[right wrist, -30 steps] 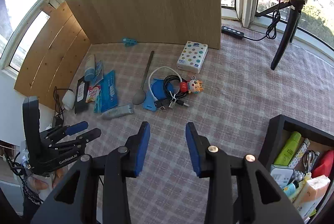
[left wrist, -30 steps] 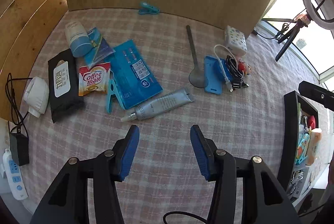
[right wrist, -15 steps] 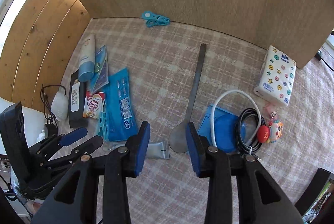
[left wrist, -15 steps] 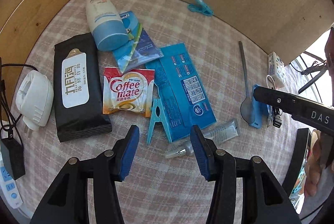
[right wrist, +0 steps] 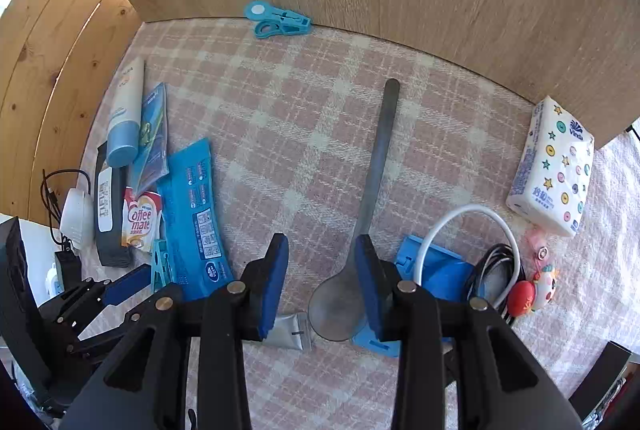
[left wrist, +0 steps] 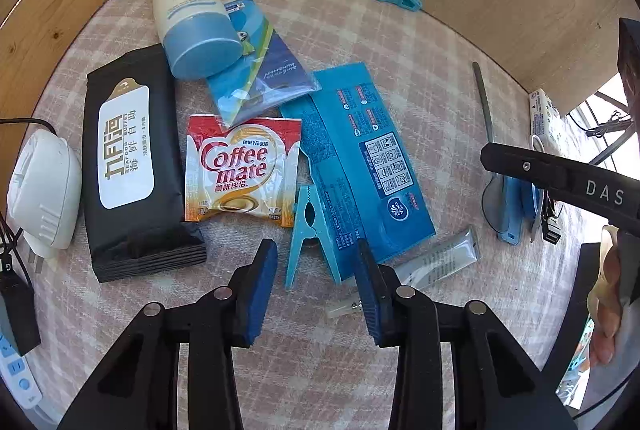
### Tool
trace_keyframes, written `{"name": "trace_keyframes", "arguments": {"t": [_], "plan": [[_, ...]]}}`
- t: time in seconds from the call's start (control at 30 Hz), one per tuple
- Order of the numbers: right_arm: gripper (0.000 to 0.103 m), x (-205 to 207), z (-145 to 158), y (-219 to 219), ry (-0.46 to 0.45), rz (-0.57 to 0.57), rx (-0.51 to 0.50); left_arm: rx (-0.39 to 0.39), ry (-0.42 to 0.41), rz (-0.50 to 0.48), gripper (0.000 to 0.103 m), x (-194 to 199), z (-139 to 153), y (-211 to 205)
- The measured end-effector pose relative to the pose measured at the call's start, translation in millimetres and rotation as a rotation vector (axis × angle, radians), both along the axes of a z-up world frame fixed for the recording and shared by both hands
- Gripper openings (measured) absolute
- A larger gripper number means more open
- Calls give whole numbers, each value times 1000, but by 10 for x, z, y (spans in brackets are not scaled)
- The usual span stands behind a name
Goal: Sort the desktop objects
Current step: 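Grasp a blue clothespin with left gripper while right gripper grasps the metal spoon handle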
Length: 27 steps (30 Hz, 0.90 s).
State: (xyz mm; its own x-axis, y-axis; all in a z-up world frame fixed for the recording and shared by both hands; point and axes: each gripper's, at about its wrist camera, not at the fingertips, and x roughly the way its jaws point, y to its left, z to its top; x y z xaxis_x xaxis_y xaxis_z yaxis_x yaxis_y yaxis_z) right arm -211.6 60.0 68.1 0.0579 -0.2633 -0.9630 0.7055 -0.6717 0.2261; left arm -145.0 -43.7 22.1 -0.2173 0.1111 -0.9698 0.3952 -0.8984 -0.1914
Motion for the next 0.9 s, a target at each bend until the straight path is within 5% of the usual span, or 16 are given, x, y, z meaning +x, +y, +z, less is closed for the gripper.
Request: {"name": "trace_keyframes", "arguments": {"t": [0.3, 0.5, 0.9], "plan": [[32, 4, -157, -44, 34, 15, 68, -11, -1, -2, 24, 43, -20, 2], [8, 152, -192, 8, -15, 62, 24, -7, 14, 17, 24, 169, 19, -19], [8, 455, 54, 398, -30, 59, -74, -27, 84, 19, 24, 702, 403, 104]]}}
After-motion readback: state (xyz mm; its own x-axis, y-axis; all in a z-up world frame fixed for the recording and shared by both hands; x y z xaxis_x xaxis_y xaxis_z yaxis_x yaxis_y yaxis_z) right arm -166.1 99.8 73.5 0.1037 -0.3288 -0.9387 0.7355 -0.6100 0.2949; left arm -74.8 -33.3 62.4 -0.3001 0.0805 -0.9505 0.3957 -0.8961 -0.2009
